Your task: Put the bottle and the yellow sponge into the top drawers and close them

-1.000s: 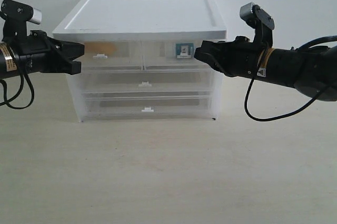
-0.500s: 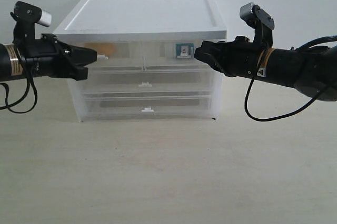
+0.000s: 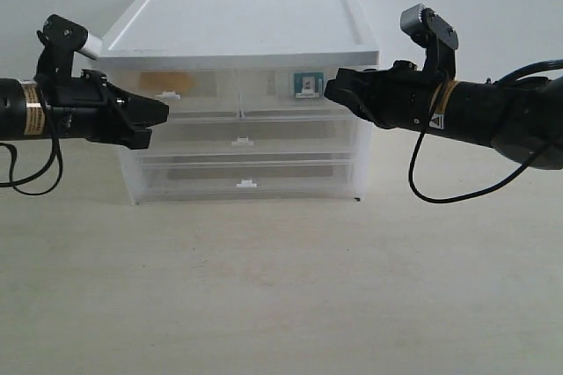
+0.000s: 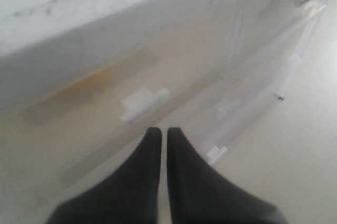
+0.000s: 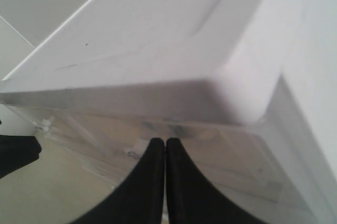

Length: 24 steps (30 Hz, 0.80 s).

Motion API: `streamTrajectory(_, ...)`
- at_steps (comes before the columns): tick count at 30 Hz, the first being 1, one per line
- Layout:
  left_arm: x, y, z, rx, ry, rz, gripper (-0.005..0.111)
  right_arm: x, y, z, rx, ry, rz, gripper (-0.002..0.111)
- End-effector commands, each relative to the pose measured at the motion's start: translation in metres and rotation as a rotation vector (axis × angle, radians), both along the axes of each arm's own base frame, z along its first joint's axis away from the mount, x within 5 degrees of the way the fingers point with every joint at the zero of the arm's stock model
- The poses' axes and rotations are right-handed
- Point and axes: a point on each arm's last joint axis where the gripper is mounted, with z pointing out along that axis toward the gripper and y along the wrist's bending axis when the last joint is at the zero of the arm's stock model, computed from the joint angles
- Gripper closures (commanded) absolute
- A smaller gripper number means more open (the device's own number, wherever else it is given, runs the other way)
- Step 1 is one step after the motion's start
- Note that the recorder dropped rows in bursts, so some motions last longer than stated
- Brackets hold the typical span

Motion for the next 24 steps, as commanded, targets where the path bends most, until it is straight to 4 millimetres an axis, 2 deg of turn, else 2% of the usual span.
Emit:
streamTrajectory(1,0.018,0.001,-0.013,-0.068,0.023,0.082,0.103,0.001,0.0,0.002,-0.005,-0.013,-0.002,0.108)
streamTrajectory(5,0.028,0.002,-0.013,-0.101,-0.001,0.12,0.103,0.001,0.0,0.002,-0.005,-0.013,-0.002,0.108)
streamTrajectory(11,0.028,0.0,-0.008,-0.131,-0.042,0.103,0.103,0.001,0.0,0.002,-0.002,-0.012,-0.004,0.108)
streamTrajectory(17,0.02,-0.01,-0.001,-0.224,-0.057,-0.018,0.103,0.001,0.0,0.002,-0.004,-0.013,-0.003,0.108)
streamTrajectory(21,0.009,-0.02,0.009,-0.348,-0.07,-0.174,0.103,0.001,0.0,0.002,-0.011,-0.014,0.004,0.108)
streamTrajectory(24,0.009,-0.02,0.006,-0.302,-0.059,-0.169,0.103,-0.003,0.003,0.001,-0.02,-0.017,0.048,0.108)
